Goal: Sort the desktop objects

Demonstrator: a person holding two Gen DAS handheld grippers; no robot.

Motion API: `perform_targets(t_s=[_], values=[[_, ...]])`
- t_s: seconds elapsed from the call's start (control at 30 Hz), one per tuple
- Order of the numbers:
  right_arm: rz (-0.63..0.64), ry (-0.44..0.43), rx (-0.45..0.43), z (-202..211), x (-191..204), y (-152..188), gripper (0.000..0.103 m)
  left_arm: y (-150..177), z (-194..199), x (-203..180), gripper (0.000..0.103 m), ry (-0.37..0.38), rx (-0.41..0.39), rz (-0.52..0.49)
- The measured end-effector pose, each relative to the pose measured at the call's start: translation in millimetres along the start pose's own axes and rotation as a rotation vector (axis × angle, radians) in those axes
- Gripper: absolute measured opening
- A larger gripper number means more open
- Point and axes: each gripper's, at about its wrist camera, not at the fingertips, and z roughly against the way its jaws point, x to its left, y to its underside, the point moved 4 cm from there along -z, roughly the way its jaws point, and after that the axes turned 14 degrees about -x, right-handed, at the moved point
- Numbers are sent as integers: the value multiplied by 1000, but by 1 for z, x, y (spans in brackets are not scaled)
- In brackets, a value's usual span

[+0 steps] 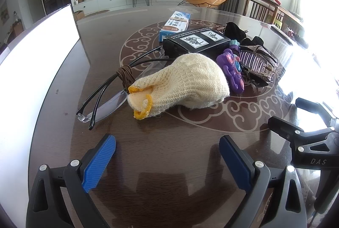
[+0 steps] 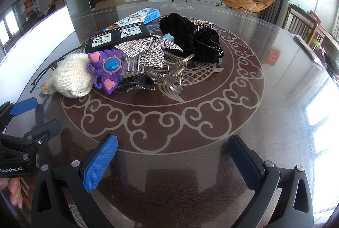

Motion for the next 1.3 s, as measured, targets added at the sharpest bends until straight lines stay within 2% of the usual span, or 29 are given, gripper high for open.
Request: perform_targets(t_s=[1.3], values=[[0, 0, 0, 0, 0, 0, 103, 0, 2, 0, 100, 4, -1, 4]])
